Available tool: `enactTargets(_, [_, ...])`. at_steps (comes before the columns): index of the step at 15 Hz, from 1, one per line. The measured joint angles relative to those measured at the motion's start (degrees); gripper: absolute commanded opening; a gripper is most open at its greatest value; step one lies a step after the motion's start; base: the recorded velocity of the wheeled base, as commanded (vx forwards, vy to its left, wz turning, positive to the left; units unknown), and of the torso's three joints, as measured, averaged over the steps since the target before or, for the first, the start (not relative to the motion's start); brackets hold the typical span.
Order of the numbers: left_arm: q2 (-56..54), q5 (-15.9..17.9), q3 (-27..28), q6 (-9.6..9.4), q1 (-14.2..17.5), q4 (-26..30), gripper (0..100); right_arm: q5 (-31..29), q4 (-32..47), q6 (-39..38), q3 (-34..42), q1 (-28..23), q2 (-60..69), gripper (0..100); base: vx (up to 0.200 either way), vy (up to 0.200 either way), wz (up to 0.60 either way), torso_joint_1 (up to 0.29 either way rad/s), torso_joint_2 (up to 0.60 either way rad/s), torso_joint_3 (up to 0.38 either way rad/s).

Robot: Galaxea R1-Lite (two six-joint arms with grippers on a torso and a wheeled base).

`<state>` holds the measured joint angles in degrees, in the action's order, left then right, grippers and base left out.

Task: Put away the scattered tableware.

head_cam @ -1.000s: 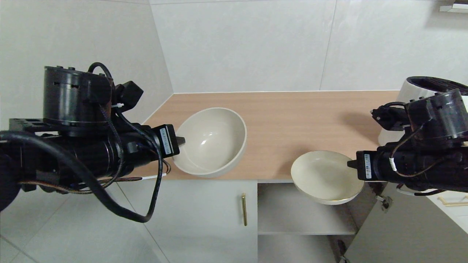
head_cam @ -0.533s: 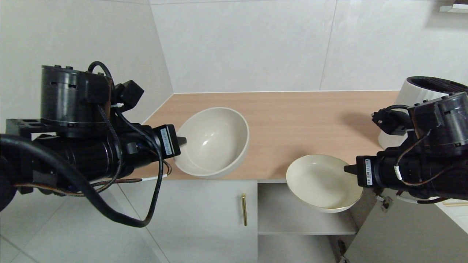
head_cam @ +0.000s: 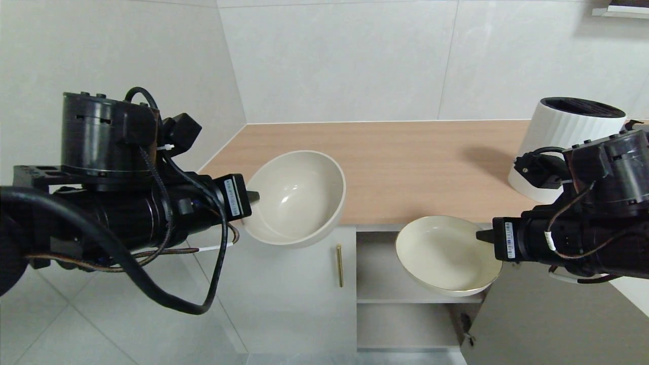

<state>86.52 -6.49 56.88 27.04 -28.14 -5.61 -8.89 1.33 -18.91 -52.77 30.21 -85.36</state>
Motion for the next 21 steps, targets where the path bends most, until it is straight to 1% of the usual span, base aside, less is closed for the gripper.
enactTargets(7, [0.2,0.0,0.0,0.0,0.0,0.0,0,-0.2,-1.3,0.0,1.3,-0.1,-0.1,0,0.0,0.0,0.0,0.0,0.0,0.0])
enactTargets(12, [0.2,0.0,0.0,0.0,0.0,0.0,0,-0.2,-6.8,0.4,4.0,-0.3,-0.1,0,0.0,0.0,0.0,0.0,0.0,0.0])
enactTargets(15, [0.2,0.0,0.0,0.0,0.0,0.1,0,-0.2,-7.0,0.4,4.7,-0.3,-0.1,0,0.0,0.0,0.0,-0.137,0.33,0.196])
enactTargets(21, [0.2,0.0,0.0,-0.02,0.0,0.1,0,-0.1,-7.0,0.5,4.8,-0.3,-0.2,0,0.0,0.0,0.0,-0.173,0.47,0.286])
